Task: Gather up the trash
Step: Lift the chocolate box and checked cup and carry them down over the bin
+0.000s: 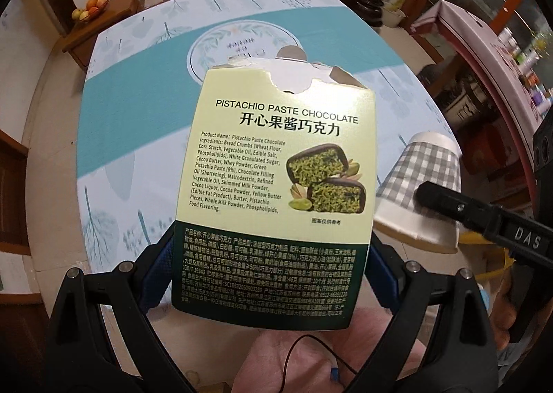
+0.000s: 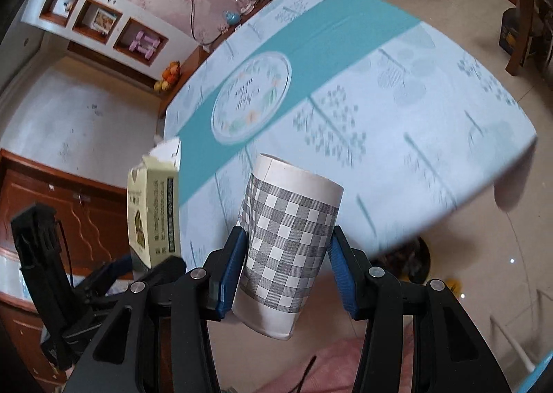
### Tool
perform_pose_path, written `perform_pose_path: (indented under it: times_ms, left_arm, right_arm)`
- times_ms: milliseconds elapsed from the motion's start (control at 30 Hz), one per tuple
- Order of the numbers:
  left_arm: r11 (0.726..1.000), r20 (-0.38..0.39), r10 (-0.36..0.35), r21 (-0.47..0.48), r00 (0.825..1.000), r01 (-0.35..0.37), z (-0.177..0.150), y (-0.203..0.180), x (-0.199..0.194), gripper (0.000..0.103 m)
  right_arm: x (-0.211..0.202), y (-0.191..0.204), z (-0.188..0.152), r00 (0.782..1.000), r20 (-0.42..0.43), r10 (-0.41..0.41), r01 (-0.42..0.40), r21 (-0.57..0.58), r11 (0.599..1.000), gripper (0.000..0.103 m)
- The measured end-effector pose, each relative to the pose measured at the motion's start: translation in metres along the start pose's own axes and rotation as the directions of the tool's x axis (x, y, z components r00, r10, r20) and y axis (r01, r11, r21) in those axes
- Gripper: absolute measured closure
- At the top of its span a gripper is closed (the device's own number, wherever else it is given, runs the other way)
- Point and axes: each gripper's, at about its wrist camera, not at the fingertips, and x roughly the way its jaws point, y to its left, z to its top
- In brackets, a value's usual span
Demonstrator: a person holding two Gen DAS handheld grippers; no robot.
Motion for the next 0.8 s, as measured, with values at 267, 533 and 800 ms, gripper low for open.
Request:
perform_pose_path:
  times_ms: [267,533,800]
  left_arm:
    - [1.0,-0.021,0.019,0.024,1.0,-0.019,-0.062,-0.031,-0.001,0.011]
    - [1.0,-0.085,0.006,-0.014,0.996,-0.007,-0.123,-0.069,0.03,0.011]
    - [1.0,-0.131,-0.027,-0.009,0.991,0.027,-0.17,-0.094,0.088,0.01]
  right_arm:
    - [-0.019,-0.017,-0.053,0.999,-0.048,-0.019,0.018,-0.024,1.0,0.055]
    - [-0.009,-0.071,-0.101,0.993,-0.113,-0.024,0.024,0.0,1.0,0.055]
    - [0.03,-0.135,-0.144,0.984,-0.167,-0.058,0.066,0.048,0.997,0.055]
